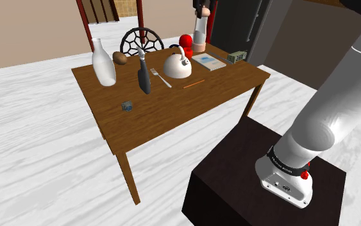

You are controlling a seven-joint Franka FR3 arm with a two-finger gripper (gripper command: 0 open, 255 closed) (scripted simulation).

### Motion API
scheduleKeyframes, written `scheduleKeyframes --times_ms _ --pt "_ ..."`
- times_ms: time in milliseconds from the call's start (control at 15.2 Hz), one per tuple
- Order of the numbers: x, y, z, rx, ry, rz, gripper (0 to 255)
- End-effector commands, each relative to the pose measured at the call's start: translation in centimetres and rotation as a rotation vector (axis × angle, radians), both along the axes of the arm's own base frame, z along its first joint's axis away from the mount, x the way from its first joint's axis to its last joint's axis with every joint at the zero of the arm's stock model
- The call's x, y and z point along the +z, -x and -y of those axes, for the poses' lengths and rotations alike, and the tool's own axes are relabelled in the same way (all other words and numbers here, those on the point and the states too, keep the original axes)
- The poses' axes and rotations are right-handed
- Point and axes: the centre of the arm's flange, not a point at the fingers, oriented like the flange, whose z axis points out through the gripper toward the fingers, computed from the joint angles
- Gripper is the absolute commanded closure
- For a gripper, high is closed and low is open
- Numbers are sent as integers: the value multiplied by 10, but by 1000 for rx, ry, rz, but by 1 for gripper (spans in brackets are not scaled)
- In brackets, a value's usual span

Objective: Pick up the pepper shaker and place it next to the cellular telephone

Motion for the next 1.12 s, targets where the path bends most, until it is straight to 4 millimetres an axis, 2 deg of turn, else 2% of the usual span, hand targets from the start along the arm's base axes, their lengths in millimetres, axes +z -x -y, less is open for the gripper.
scheduleKeyframes --times_ms 0,1056 --pt "-6 6 23 2 0 1 255" --pt "-50 56 223 2 0 1 255"
